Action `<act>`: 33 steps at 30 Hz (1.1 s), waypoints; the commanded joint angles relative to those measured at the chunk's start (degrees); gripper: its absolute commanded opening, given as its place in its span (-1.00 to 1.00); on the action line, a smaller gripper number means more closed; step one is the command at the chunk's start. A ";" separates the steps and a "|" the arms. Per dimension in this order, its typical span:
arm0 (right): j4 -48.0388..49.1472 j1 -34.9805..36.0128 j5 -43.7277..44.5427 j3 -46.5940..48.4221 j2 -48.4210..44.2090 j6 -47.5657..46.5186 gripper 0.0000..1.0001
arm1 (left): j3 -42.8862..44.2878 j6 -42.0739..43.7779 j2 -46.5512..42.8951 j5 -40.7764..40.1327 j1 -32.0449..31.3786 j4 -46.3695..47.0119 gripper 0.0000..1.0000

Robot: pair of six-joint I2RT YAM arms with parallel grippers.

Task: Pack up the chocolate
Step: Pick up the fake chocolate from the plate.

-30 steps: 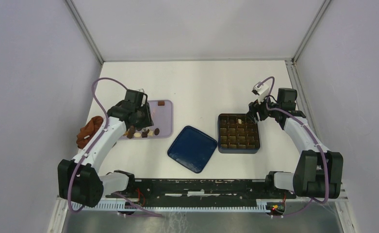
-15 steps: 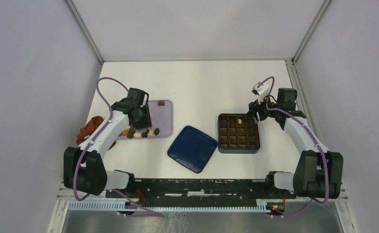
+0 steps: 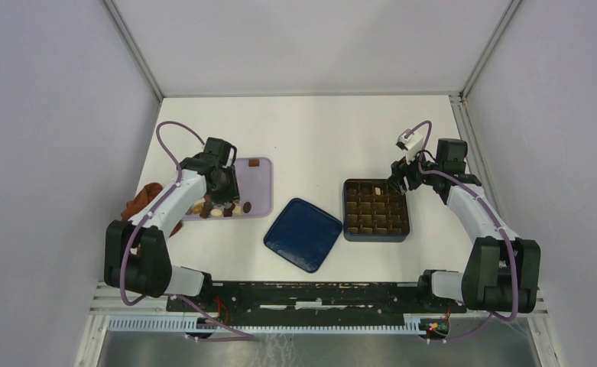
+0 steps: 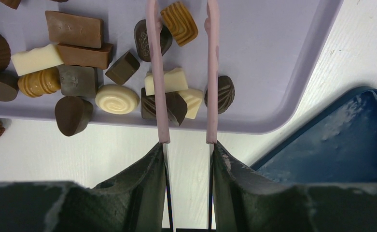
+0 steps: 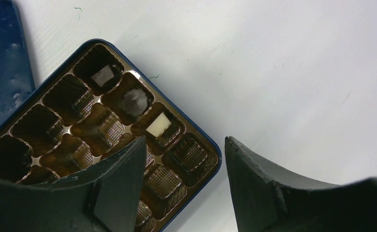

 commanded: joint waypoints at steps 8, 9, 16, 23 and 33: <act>0.41 0.39 -1.22 1.68 -0.71 -0.79 0.32 | 2.34 2.34 2.56 0.36 0.41 0.81 -0.17; 0.41 0.39 -1.19 1.68 -0.71 -0.88 0.32 | 2.35 2.37 2.76 0.56 0.38 0.77 -0.18; 0.41 0.47 -1.13 1.76 -0.74 -0.92 0.32 | 2.48 2.58 3.59 1.30 0.42 0.81 -0.22; 0.30 0.47 -1.13 1.76 -0.69 -0.97 0.32 | 2.70 2.83 3.53 1.92 0.42 0.68 -0.43; 0.21 0.47 -1.22 1.76 -0.79 -1.06 0.32 | 2.62 3.43 1.34 2.56 0.45 0.98 -0.81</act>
